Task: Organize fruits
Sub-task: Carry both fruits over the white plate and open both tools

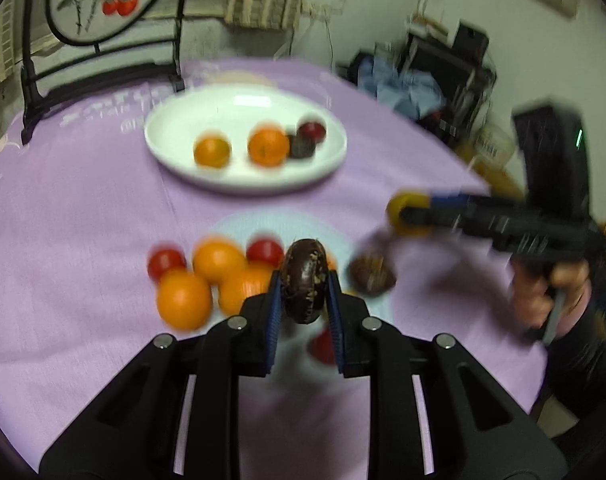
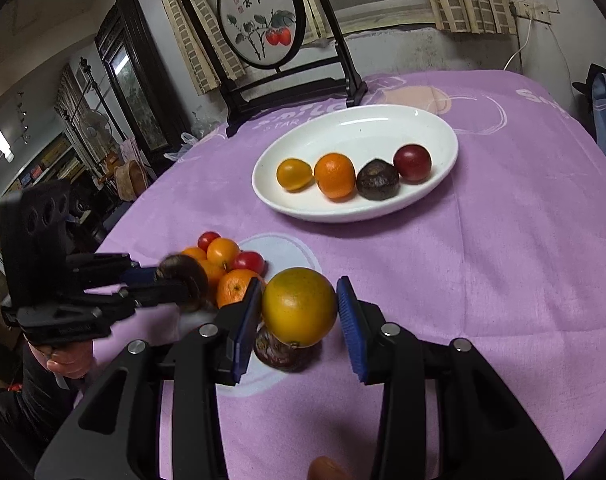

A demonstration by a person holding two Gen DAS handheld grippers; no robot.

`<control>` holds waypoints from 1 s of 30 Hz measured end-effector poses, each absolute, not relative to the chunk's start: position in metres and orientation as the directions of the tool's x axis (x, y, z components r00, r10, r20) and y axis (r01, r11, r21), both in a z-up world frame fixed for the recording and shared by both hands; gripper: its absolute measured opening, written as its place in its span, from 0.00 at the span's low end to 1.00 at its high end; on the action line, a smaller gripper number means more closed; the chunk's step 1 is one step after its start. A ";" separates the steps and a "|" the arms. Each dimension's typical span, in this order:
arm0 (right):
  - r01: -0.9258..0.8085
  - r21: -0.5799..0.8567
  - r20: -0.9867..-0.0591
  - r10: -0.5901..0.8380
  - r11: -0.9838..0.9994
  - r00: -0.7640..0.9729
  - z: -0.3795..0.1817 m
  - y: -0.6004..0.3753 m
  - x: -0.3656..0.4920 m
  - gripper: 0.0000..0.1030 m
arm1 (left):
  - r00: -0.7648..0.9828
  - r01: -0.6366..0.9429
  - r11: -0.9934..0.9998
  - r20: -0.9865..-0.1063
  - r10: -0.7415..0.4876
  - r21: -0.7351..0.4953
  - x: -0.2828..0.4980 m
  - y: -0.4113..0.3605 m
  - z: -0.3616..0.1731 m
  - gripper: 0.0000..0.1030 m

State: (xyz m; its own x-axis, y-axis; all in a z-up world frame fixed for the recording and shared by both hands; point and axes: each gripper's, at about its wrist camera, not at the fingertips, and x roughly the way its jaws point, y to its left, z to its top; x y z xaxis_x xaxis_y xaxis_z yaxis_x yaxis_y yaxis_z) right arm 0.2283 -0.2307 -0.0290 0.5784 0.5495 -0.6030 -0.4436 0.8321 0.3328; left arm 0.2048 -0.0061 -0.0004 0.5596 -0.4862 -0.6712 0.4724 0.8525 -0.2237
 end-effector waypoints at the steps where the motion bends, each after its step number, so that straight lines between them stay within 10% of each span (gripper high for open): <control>1: -0.437 0.333 -0.591 0.546 0.835 0.594 -0.024 -0.228 0.236 0.39 | 0.583 0.460 0.860 -0.656 -0.480 -0.221 0.212 -0.006 0.009 0.21; 15: -0.303 0.269 -0.562 0.405 0.914 0.721 -0.024 -0.208 0.350 0.45 | 0.676 0.192 0.965 -0.688 -0.263 -0.180 0.347 -0.013 0.011 0.23; 17: -0.293 0.262 -0.573 0.392 0.920 0.720 -0.023 -0.210 0.348 0.68 | 0.684 0.180 0.966 -0.682 -0.258 -0.185 0.345 -0.007 0.014 0.73; 19: -0.282 0.297 -0.566 0.407 0.912 0.717 -0.017 -0.217 0.340 0.69 | 0.723 0.137 0.971 -0.651 -0.232 -0.194 0.336 0.002 0.023 0.93; 30: -0.483 0.188 -0.646 0.478 0.855 0.596 -0.025 -0.201 0.269 0.73 | 0.728 0.103 0.982 -0.661 -0.182 -0.157 0.267 0.042 0.011 0.98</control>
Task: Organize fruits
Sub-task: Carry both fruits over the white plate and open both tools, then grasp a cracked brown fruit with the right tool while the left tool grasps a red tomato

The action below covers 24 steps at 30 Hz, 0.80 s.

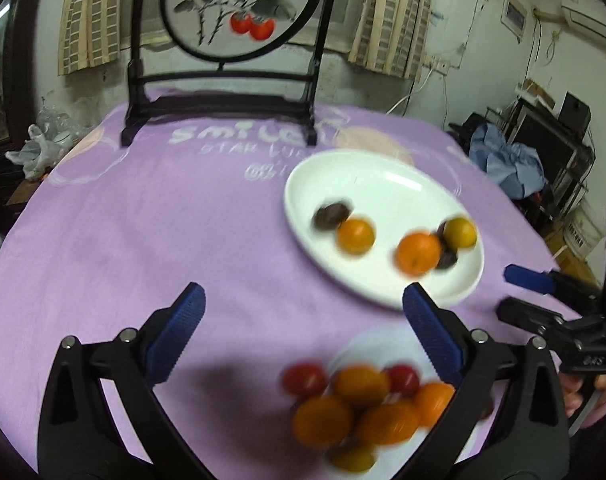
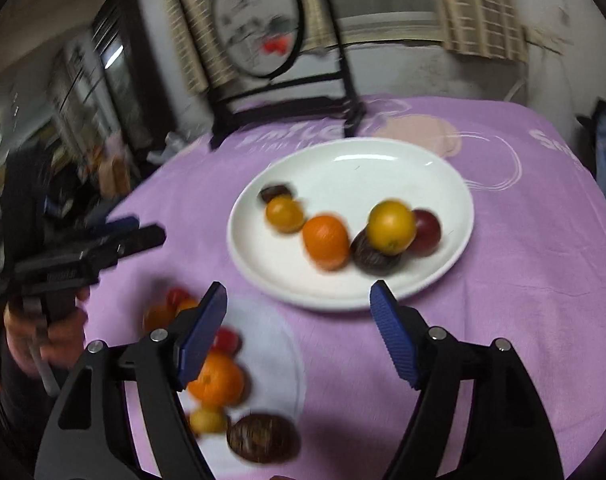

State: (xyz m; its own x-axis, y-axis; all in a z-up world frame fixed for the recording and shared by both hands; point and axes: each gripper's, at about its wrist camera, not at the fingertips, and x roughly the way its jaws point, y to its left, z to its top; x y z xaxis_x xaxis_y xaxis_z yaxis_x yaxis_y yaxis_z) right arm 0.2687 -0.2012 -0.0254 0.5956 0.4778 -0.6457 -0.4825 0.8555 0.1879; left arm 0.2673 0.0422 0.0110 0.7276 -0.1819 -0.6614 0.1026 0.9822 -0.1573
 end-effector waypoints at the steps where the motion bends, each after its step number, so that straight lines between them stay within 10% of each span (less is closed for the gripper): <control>1: -0.499 0.181 -0.659 0.481 0.848 0.579 -0.029 -0.200 0.260 0.73 | 0.720 0.103 0.982 -0.669 -0.184 -0.160 0.259 0.046 0.007 0.98; 24: -0.580 0.056 -0.780 0.398 0.813 0.483 -0.071 -0.180 0.211 0.59 | 0.710 0.103 0.980 -0.677 -0.192 -0.170 0.193 0.065 -0.014 0.98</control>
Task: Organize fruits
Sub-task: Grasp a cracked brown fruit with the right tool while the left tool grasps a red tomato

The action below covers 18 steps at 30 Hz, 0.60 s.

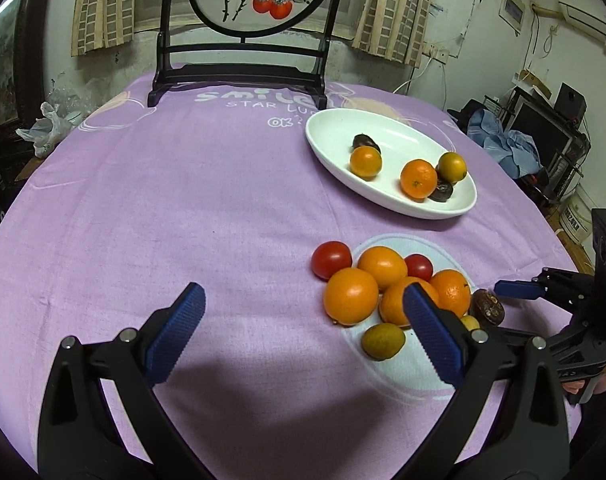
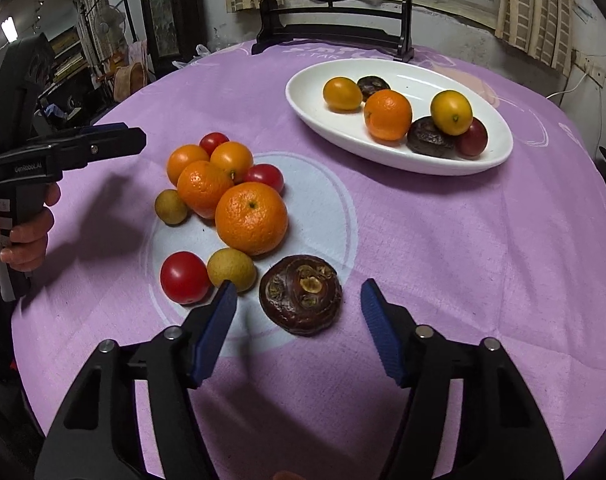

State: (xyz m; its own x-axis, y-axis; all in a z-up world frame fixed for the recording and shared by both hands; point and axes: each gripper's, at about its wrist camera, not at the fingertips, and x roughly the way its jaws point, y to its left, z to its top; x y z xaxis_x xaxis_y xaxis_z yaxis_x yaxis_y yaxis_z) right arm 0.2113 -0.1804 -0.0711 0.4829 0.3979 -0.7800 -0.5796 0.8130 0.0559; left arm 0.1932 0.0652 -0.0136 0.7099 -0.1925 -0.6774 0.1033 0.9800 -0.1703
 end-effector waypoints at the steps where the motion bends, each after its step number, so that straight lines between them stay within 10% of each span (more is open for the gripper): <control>1: -0.580 0.057 -0.781 0.398 0.813 0.481 -0.072 -0.180 0.213 0.54 | 0.710 0.108 0.980 -0.677 -0.195 -0.169 0.193 0.065 -0.013 0.98; 18: -0.562 0.072 -0.781 0.397 0.824 0.483 -0.073 -0.183 0.215 0.41 | 0.707 0.137 0.980 -0.680 -0.198 -0.142 0.192 0.054 -0.014 0.98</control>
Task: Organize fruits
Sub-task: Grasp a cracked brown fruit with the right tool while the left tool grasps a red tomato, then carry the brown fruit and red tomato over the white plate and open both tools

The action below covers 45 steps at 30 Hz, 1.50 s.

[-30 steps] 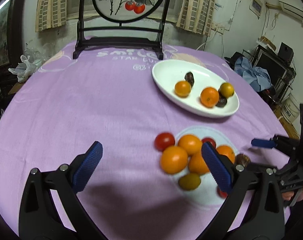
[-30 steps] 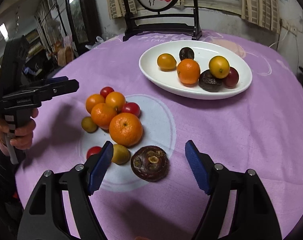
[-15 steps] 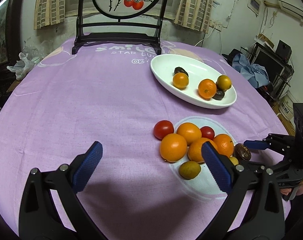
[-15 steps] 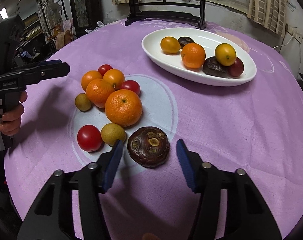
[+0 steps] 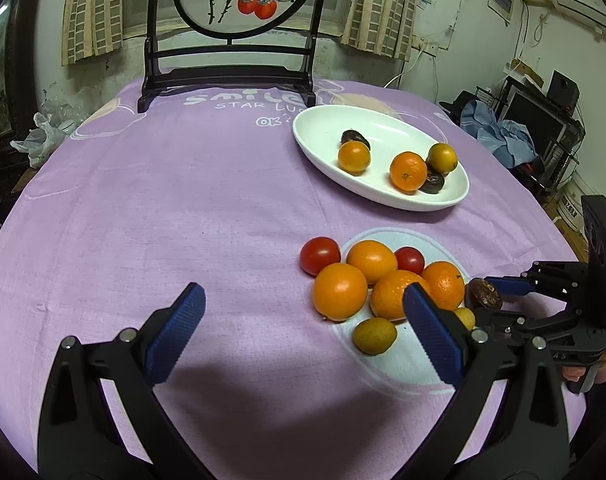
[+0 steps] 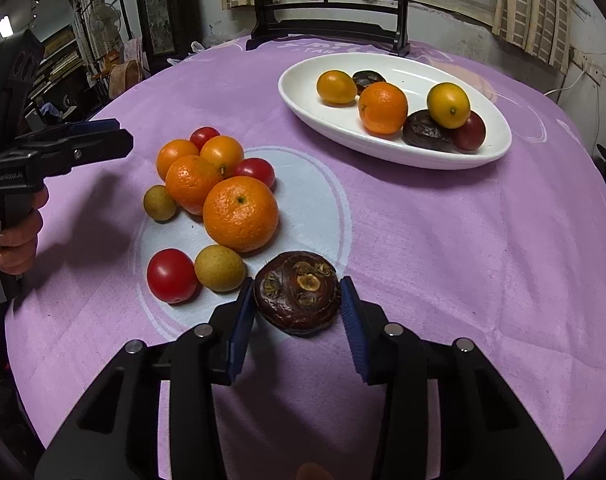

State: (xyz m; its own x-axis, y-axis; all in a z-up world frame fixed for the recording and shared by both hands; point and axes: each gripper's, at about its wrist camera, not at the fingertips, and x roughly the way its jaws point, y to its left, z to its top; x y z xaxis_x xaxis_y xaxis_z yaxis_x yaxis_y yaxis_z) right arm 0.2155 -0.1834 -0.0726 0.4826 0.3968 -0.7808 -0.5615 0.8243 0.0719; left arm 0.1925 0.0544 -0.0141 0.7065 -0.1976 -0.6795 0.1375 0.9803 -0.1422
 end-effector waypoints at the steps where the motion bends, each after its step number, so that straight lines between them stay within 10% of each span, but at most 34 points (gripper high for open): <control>1: -0.555 0.086 -0.778 0.404 0.827 0.481 -0.071 -0.186 0.217 0.41 | 0.706 0.145 0.979 -0.678 -0.203 -0.142 0.192 0.053 -0.014 0.98; 10: -0.473 0.139 -0.757 0.401 0.870 0.515 -0.061 -0.206 0.223 0.41 | 0.576 0.499 0.864 -0.721 -0.385 -0.063 0.165 -0.017 -0.027 0.79; 33: -0.490 0.134 -0.763 0.405 0.861 0.504 -0.061 -0.201 0.222 0.41 | 0.476 0.531 0.844 -0.798 -0.371 -0.076 0.175 -0.051 -0.050 0.30; 45: -0.467 0.240 -0.605 0.507 0.851 0.614 -0.031 -0.201 0.236 0.41 | 0.559 0.538 0.829 -0.670 -0.488 -0.156 0.186 -0.035 -0.003 0.30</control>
State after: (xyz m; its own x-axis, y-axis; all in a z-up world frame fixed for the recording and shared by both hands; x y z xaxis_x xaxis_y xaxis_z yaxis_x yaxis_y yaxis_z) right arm 0.2363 -0.2012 -0.0306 0.6138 0.5073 -0.6049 -0.4668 0.8511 0.2401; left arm 0.1858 -0.0354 -0.0033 0.5586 -0.4884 -0.6704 0.5377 0.8286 -0.1556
